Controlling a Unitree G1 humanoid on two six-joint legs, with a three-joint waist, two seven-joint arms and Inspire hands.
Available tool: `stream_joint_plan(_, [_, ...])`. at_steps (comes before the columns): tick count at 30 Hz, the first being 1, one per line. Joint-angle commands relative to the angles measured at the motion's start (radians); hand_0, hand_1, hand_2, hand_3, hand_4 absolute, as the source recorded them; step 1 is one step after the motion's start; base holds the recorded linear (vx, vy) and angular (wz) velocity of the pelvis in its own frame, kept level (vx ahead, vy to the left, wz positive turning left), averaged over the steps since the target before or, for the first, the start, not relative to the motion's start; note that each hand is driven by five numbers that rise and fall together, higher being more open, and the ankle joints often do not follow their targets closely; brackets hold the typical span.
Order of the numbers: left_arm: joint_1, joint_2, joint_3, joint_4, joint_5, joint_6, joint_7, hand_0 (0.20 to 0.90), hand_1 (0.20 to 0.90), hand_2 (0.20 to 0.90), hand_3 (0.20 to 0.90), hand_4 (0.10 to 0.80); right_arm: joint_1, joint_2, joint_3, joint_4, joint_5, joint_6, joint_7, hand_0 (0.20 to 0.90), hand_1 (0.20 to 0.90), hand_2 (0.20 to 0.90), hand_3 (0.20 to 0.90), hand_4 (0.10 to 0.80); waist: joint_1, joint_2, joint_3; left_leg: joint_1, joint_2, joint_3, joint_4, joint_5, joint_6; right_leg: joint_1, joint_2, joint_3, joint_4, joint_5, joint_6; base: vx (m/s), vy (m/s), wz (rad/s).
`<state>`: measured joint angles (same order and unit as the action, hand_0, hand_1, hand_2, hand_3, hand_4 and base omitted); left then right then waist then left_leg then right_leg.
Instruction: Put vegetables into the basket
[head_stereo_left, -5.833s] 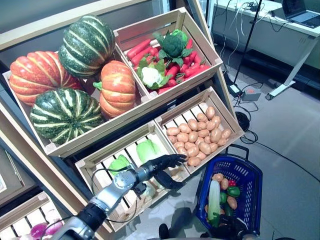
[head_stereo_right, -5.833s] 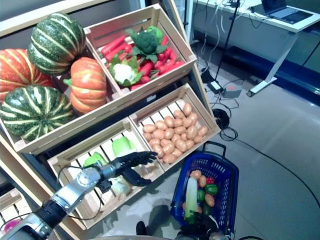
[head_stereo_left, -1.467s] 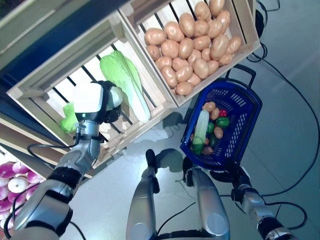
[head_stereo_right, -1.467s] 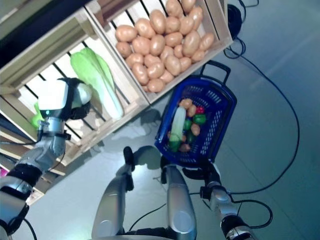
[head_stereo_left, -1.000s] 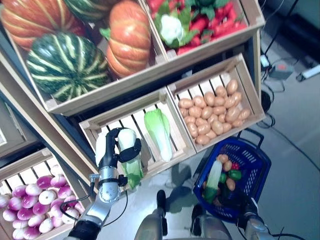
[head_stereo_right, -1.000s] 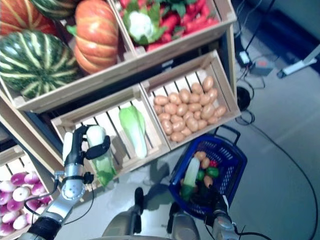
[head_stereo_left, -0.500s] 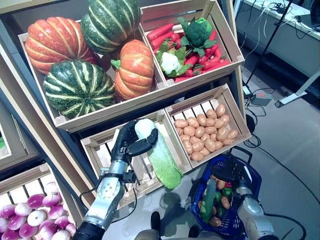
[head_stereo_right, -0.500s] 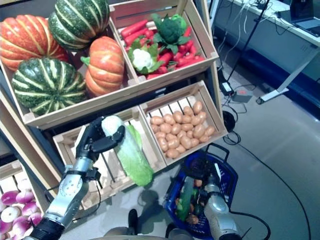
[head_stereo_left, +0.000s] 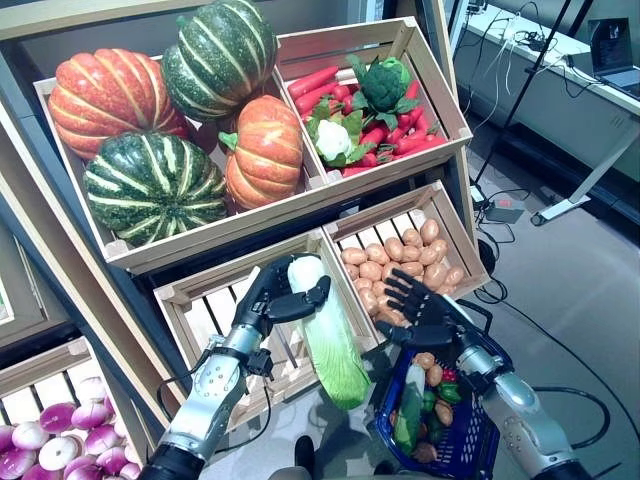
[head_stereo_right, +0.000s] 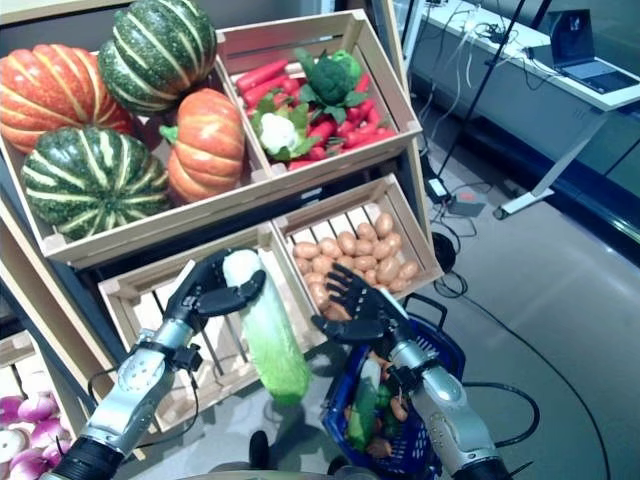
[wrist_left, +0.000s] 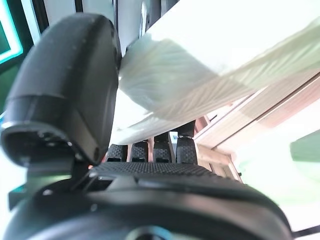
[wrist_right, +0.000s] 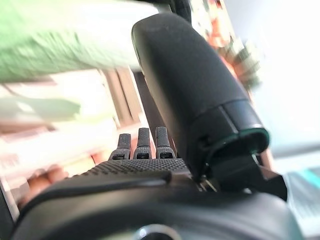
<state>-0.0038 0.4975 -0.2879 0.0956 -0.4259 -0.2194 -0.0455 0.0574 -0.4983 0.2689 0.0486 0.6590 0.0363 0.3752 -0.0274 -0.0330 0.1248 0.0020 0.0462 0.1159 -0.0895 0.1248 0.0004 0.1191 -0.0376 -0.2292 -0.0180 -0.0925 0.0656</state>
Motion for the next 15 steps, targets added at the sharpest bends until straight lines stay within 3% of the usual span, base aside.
stream_joint_plan(1, [-0.104,0.036,-0.003,-0.102,-0.048,-0.093,-0.026,0.3,0.3,0.3,0.3,0.4,-0.098,-0.045,0.029,-0.086,0.132,0.0,0.122,0.9,0.9,0.9,0.9,0.8,0.024,-0.018,-0.06,0.092,0.001,0.029,0.005,-0.148,-0.025,-0.024,-0.046,0.018,-0.046,0.099,0.045,0.0,0.0,0.0])
stream_joint_plan(8, [-0.119,0.036,-0.03,-0.129,-0.089,-0.111,-0.035,0.3,0.3,0.3,0.3,0.4,-0.134,-0.068,0.079,-0.101,0.161,0.09,0.193,0.9,0.9,0.9,0.9,0.8,0.035,-0.021,-0.074,0.093,-0.001,0.016,0.002,-0.148,-0.029,-0.017,-0.05,0.009,-0.054,0.1,0.046,0.012,-0.002,0.03])
stream_joint_plan(15, [-0.128,0.037,-0.041,-0.151,-0.149,-0.131,-0.063,0.3,0.3,0.3,0.3,0.4,-0.161,-0.076,0.105,-0.086,0.192,0.145,0.183,0.9,0.9,0.9,0.9,0.8,0.041,-0.024,-0.08,0.095,-0.001,0.006,0.002,-0.151,-0.032,-0.011,-0.053,0.005,-0.057,0.099,0.046,0.009,0.004,0.08])
